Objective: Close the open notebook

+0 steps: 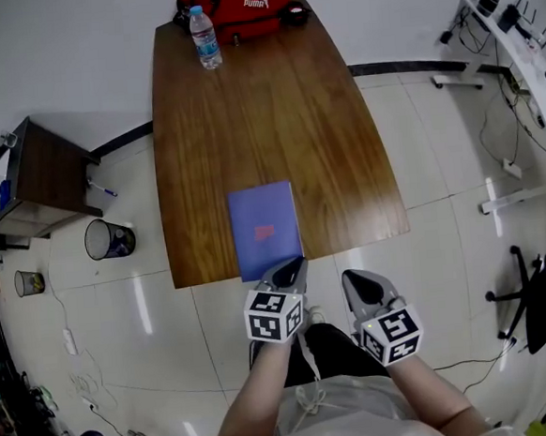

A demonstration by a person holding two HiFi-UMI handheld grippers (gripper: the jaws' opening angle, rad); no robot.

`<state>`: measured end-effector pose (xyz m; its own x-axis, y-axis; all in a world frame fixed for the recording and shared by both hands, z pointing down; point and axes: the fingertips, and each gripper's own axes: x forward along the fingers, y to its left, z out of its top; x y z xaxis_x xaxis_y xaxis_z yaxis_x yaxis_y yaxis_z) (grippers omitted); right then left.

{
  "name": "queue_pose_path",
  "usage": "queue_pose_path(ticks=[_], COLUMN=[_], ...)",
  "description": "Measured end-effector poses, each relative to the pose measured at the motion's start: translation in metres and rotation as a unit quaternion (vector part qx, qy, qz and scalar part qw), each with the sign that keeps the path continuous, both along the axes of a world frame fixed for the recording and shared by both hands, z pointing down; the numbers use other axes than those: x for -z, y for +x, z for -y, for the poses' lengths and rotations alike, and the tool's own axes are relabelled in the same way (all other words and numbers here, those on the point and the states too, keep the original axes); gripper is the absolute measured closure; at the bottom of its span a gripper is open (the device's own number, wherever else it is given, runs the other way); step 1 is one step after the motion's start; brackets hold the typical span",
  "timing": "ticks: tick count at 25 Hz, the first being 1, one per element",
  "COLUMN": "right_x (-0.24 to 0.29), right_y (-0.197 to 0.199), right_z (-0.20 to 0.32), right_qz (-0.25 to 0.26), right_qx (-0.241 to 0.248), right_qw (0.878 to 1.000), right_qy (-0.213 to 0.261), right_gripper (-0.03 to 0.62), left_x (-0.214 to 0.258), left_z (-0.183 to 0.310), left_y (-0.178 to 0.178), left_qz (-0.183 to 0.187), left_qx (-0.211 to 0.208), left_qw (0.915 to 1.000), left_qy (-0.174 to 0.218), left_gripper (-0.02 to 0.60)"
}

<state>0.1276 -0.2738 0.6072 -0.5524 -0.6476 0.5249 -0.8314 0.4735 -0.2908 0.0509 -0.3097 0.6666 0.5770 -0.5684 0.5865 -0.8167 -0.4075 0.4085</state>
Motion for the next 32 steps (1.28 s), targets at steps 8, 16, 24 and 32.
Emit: queue_pose_path(ticks=[8, 16, 24, 32], right_x=[0.000, 0.064, 0.122, 0.142], right_y=[0.018, 0.010, -0.003, -0.035], right_z=[0.007, 0.012, -0.014, -0.074], right_qz=[0.011, 0.043, 0.054, 0.026], right_qx=[-0.020, -0.007, 0.002, 0.031], right_qw=[1.000, 0.997, 0.993, 0.989], right_qy=[0.002, 0.059, 0.108, 0.145], right_gripper=[0.588, 0.588, 0.588, 0.588], left_x=[-0.007, 0.100, 0.200, 0.225], left_z=[-0.001, 0.001, -0.029, -0.122], left_y=[0.017, -0.011, -0.071, -0.106], left_qz=[0.038, 0.030, 0.055, 0.020], left_qx=[-0.013, 0.034, 0.103, 0.084], left_qw=[0.9990, 0.9907, 0.9669, 0.9582], left_qy=[0.020, 0.129, 0.227, 0.272], left_gripper=[0.535, 0.512, 0.575, 0.575])
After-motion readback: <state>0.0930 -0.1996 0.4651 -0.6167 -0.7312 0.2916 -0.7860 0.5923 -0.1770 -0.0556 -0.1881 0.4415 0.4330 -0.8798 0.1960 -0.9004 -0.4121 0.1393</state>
